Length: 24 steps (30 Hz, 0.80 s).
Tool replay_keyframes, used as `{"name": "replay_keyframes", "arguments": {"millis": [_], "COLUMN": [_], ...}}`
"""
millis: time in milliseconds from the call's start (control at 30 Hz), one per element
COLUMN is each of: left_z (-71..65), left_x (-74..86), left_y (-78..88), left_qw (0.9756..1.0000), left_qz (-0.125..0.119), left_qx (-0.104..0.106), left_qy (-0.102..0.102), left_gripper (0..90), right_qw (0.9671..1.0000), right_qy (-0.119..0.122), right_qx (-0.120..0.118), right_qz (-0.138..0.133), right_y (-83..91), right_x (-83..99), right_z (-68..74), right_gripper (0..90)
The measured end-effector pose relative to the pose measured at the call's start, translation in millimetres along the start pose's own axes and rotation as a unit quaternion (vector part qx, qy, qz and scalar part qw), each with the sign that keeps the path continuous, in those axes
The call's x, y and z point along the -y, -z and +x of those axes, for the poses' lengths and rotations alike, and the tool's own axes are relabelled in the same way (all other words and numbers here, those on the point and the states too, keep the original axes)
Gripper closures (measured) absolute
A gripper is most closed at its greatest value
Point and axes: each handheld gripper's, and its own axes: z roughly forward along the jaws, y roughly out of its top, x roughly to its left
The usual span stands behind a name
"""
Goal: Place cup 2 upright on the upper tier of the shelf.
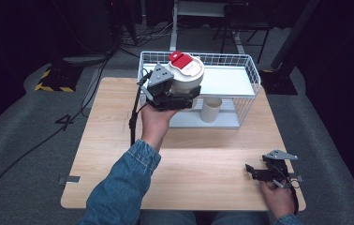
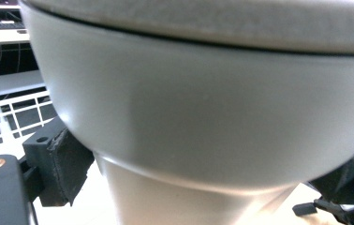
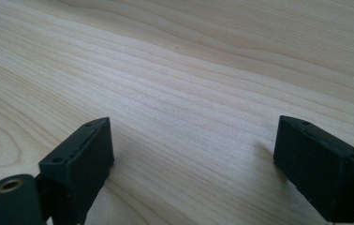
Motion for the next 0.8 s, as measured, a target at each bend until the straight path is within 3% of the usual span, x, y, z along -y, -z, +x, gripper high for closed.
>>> {"name": "replay_keyframes", "arguments": {"millis": [333,800], "left_z": [1.3,14.9], "left_x": [-13.5,-31.0], "left_y": [-22.1,-54.4], "left_qw": [0.9999,0.9991], "left_qz": [-0.014,-0.015], "left_qx": [-0.004,-0.04], "left_qy": [0.0,0.004], "left_gripper": [9.1,9.2], "right_qw": [1.0,1.0], "right_qy": [0.0,-0.001], "right_qx": [0.0,-0.001], "right_qz": [0.0,-0.001], "right_y": [0.0,-0.1], "right_x": [0.0,0.0], "right_z": [0.0,0.2], "right_gripper": [12.7,12.7]}}
